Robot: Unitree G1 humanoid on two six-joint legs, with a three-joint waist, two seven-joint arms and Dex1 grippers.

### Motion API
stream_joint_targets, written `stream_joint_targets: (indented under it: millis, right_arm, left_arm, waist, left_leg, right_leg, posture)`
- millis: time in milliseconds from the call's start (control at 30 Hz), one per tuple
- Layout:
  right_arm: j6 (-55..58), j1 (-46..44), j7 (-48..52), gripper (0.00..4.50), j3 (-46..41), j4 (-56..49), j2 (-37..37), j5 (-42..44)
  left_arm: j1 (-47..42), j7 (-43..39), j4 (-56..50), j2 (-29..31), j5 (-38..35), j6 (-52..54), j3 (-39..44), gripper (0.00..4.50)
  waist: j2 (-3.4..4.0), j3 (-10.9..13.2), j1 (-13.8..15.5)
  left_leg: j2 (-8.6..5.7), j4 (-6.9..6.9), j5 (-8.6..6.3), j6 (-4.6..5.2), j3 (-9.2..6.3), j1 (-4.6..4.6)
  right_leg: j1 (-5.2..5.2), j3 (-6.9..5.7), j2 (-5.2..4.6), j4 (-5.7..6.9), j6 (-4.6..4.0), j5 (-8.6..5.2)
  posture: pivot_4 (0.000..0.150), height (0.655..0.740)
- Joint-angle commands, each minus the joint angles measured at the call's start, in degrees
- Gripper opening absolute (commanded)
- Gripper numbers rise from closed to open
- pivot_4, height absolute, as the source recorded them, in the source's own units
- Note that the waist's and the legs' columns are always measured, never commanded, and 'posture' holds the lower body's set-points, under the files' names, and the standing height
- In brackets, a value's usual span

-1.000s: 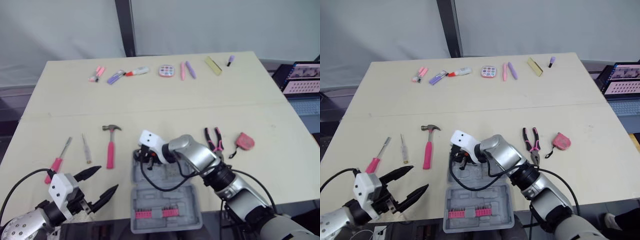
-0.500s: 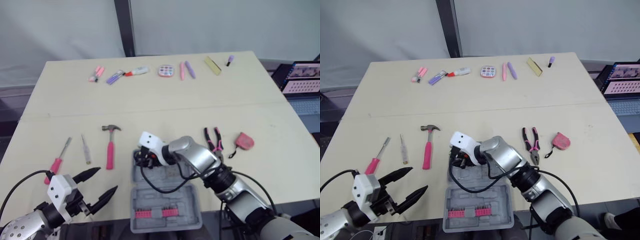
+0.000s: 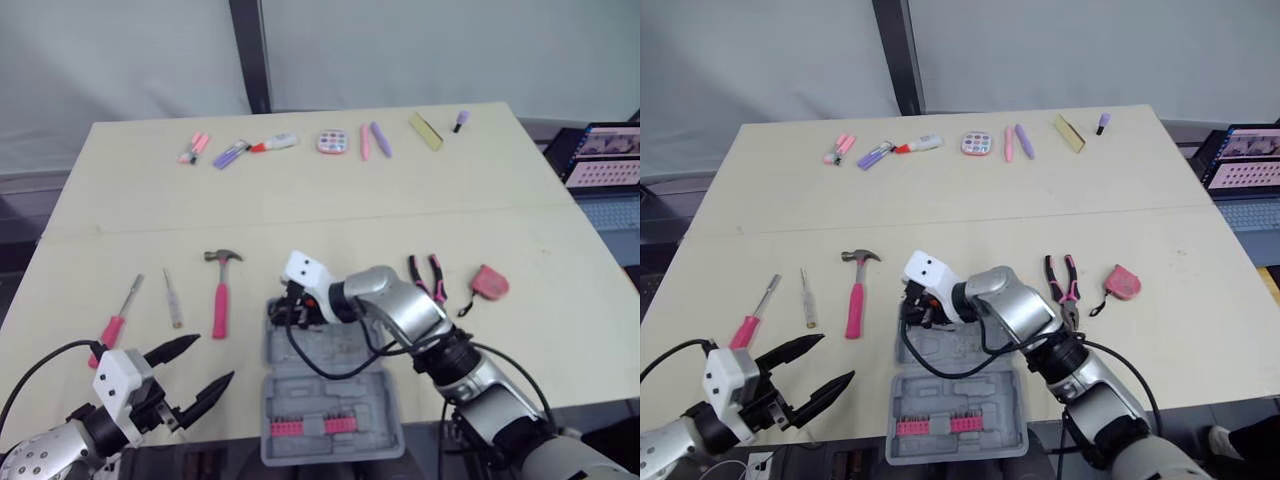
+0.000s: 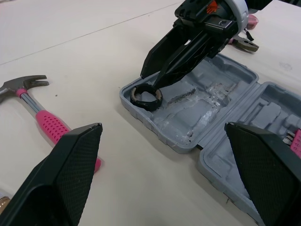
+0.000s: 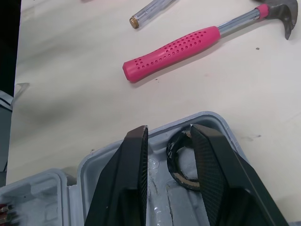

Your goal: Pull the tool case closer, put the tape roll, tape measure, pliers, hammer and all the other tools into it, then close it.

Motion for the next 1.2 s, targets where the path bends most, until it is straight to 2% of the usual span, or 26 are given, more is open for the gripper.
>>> stream_joint_targets:
  millis: [33, 600, 1200]
  right_arm:
    - [-2.2, 0.9, -1.0, 1.49, -1.6, -2.1, 0.9, 0.7]
    - [-14.1, 5.3, -3.4, 1.49, -1.2, 3.2, 2.6, -2.4]
    - [-18.9, 4.9, -4.1, 1.49, -1.4, 10.6, 4.8, -5.9]
  left_arm:
    - [0.1, -0.7, -0.4, 0.4, -0.9, -0.7, 1.4, 4.50]
    - [1.8, 0.4, -2.2, -1.3, 1.9, -1.8, -1.5, 4.50]
    - [2.0, 1.8, -6.4, -0.8, 0.6, 1.8, -0.8, 4.50]
  waist:
    - [0.00, 0.0, 0.0]
    - [0.00, 0.0, 0.0]
    - [0.00, 0.0, 0.0]
  left_leg:
    - [0.00, 0.00, 0.00, 0.00, 0.00, 0.00]
    - [0.00, 0.01, 0.00, 0.00, 0.01, 0.00]
    - [0.00, 0.01, 0.00, 0.00, 0.01, 0.01]
  right_leg:
    - [0.00, 0.00, 0.00, 0.00, 0.00, 0.00]
    - [0.01, 0.00, 0.00, -0.01, 0.00, 0.00]
    - [0.01, 0.00, 0.01, 0.00, 0.00, 0.00]
  posture:
    - [0.150, 0.7400]
    - [0.150, 0.7400]
    - [0.150, 0.7400]
